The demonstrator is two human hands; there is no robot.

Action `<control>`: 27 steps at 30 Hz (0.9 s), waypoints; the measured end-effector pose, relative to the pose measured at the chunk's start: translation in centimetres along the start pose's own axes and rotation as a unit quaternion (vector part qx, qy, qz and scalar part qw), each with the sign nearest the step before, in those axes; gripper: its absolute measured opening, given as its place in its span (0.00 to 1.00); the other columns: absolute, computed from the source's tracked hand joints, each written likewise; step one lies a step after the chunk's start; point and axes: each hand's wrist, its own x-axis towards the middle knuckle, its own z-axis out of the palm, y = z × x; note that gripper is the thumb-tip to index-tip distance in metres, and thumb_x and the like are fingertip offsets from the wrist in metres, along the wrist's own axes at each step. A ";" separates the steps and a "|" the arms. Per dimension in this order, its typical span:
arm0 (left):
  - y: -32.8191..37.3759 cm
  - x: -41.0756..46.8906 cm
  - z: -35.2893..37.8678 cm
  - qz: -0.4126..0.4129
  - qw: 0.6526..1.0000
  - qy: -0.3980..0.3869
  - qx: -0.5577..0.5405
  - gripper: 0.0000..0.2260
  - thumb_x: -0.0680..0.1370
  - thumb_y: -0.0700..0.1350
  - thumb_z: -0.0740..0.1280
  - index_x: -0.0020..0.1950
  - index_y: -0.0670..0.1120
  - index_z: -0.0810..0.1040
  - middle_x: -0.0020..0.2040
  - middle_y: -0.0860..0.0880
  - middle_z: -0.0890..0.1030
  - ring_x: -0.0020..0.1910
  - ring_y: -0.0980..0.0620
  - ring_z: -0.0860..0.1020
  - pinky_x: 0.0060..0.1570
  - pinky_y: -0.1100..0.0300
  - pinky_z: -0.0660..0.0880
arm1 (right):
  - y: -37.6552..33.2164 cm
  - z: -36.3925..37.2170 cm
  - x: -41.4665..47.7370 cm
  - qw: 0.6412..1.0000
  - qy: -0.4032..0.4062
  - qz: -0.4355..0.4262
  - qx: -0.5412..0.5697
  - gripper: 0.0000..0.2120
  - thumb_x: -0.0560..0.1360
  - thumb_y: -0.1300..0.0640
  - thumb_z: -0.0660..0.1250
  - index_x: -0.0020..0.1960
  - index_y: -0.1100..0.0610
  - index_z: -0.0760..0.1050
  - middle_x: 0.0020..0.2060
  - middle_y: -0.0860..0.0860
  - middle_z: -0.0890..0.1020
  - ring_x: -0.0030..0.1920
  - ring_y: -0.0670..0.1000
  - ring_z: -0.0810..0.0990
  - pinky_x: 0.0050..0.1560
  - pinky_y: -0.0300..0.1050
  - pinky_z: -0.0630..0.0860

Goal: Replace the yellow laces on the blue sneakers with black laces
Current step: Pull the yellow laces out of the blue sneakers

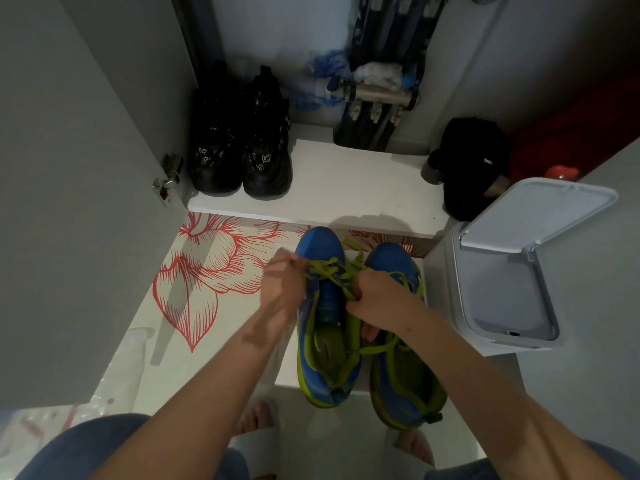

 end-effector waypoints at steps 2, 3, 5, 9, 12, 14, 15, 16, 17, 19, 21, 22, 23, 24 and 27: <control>-0.4 0.2 -0.9 -0.054 0.994 -0.042 -0.086 0.12 0.79 0.43 0.60 0.53 0.36 0.77 0.46 0.40 0.81 0.43 0.44 0.80 0.50 0.50 0.78 | 0.1 0.0 0.1 1.000 -0.004 0.003 0.009 0.16 0.76 0.63 0.62 0.32 0.57 0.61 0.45 0.70 0.79 0.46 0.66 0.80 0.41 0.51 0.77; -0.3 0.1 -1.0 -0.072 0.990 -0.052 -0.107 0.08 0.79 0.41 0.60 0.51 0.39 0.77 0.46 0.39 0.81 0.42 0.44 0.79 0.50 0.51 0.77 | 0.1 0.1 0.2 1.000 -0.006 0.006 0.012 0.16 0.76 0.63 0.62 0.32 0.57 0.62 0.45 0.70 0.79 0.46 0.66 0.80 0.42 0.53 0.78; 0.3 -0.1 -0.5 -0.033 0.997 -0.030 -0.056 0.06 0.79 0.35 0.59 0.51 0.43 0.74 0.51 0.39 0.80 0.46 0.44 0.79 0.50 0.49 0.77 | 0.0 0.1 0.2 1.000 -0.013 0.008 0.014 0.16 0.76 0.63 0.62 0.31 0.57 0.62 0.45 0.70 0.79 0.46 0.65 0.80 0.43 0.53 0.78; 1.6 -1.2 0.6 0.234 0.929 0.016 0.286 0.11 0.77 0.41 0.60 0.59 0.47 0.75 0.56 0.47 0.75 0.58 0.47 0.70 0.54 0.55 0.69 | 0.2 0.2 0.6 1.000 -0.015 0.010 0.006 0.18 0.75 0.63 0.62 0.30 0.56 0.61 0.29 0.61 0.74 0.36 0.60 0.77 0.34 0.47 0.71; 1.2 -1.3 0.6 0.295 0.873 -0.024 0.387 0.12 0.76 0.48 0.65 0.59 0.50 0.72 0.56 0.49 0.75 0.59 0.48 0.68 0.55 0.57 0.64 | 0.3 0.1 0.6 1.000 -0.020 0.008 0.005 0.17 0.75 0.63 0.62 0.30 0.57 0.61 0.29 0.60 0.74 0.33 0.57 0.76 0.31 0.42 0.67; 0.8 -1.4 0.8 0.280 0.872 -0.035 0.400 0.12 0.76 0.51 0.66 0.58 0.50 0.72 0.55 0.49 0.76 0.58 0.48 0.69 0.56 0.57 0.64 | 0.1 0.0 0.4 1.000 -0.025 0.007 0.014 0.16 0.76 0.63 0.62 0.31 0.57 0.63 0.41 0.68 0.80 0.43 0.64 0.80 0.34 0.45 0.70; 0.9 -1.4 0.8 0.270 0.873 -0.033 0.405 0.12 0.76 0.52 0.65 0.58 0.50 0.72 0.54 0.49 0.76 0.58 0.48 0.70 0.57 0.56 0.64 | 0.0 0.0 0.3 1.000 -0.026 0.005 0.015 0.16 0.76 0.63 0.62 0.31 0.57 0.63 0.44 0.69 0.80 0.46 0.65 0.80 0.35 0.46 0.71; 0.9 -1.3 0.9 0.268 0.868 -0.024 0.417 0.12 0.77 0.52 0.64 0.58 0.50 0.73 0.54 0.49 0.77 0.58 0.48 0.70 0.58 0.56 0.64 | -0.1 0.0 0.2 1.000 -0.025 0.001 0.013 0.16 0.76 0.63 0.62 0.31 0.57 0.63 0.46 0.70 0.80 0.47 0.66 0.80 0.36 0.47 0.71; 1.0 -1.4 1.0 0.268 0.864 -0.016 0.426 0.11 0.78 0.53 0.64 0.58 0.51 0.74 0.53 0.49 0.77 0.58 0.48 0.70 0.58 0.57 0.64 | -0.2 0.0 0.2 1.000 -0.023 -0.001 0.011 0.16 0.76 0.63 0.62 0.31 0.57 0.63 0.46 0.70 0.79 0.47 0.66 0.80 0.37 0.48 0.72; 1.1 -1.4 1.1 0.262 0.870 0.001 0.418 0.11 0.78 0.53 0.63 0.57 0.51 0.77 0.52 0.48 0.78 0.58 0.48 0.71 0.57 0.57 0.64 | -0.1 0.0 0.2 1.000 -0.021 0.003 0.011 0.17 0.76 0.64 0.61 0.31 0.57 0.62 0.41 0.69 0.79 0.44 0.65 0.80 0.38 0.50 0.74; 1.0 -1.4 1.1 0.263 0.876 0.008 0.404 0.10 0.78 0.54 0.62 0.56 0.52 0.79 0.51 0.49 0.79 0.56 0.48 0.71 0.56 0.58 0.64 | 0.1 0.1 0.3 1.000 -0.014 0.007 0.008 0.18 0.76 0.63 0.62 0.30 0.56 0.61 0.30 0.60 0.75 0.34 0.58 0.77 0.33 0.45 0.70; 0.9 -1.3 1.2 0.258 0.883 0.002 0.392 0.10 0.79 0.53 0.62 0.54 0.52 0.79 0.50 0.49 0.80 0.55 0.49 0.72 0.55 0.58 0.64 | 0.2 0.1 0.3 1.000 -0.013 0.009 0.008 0.18 0.76 0.63 0.62 0.30 0.56 0.61 0.27 0.56 0.70 0.30 0.54 0.73 0.31 0.42 0.68; 0.8 -1.4 1.3 0.248 0.890 -0.003 0.382 0.10 0.79 0.52 0.62 0.53 0.52 0.80 0.49 0.49 0.80 0.54 0.49 0.72 0.53 0.58 0.64 | 0.2 0.2 0.3 1.000 -0.012 0.010 0.008 0.18 0.76 0.63 0.62 0.29 0.56 0.60 0.26 0.54 0.68 0.28 0.52 0.70 0.30 0.41 0.66; 0.7 -1.4 1.4 0.244 0.896 0.002 0.371 0.10 0.79 0.51 0.61 0.52 0.52 0.81 0.49 0.48 0.80 0.54 0.48 0.72 0.51 0.58 0.66 | 0.2 0.1 0.3 1.000 -0.011 0.011 0.009 0.19 0.76 0.63 0.62 0.29 0.56 0.60 0.26 0.55 0.70 0.29 0.53 0.72 0.30 0.42 0.68; 0.8 -1.4 1.4 0.185 0.950 0.095 0.231 0.10 0.79 0.46 0.61 0.52 0.46 0.82 0.50 0.46 0.75 0.50 0.49 0.72 0.46 0.60 0.73 | 0.1 0.0 0.1 0.999 -0.014 0.014 0.028 0.18 0.76 0.63 0.62 0.29 0.57 0.60 0.40 0.69 0.79 0.42 0.65 0.80 0.44 0.54 0.78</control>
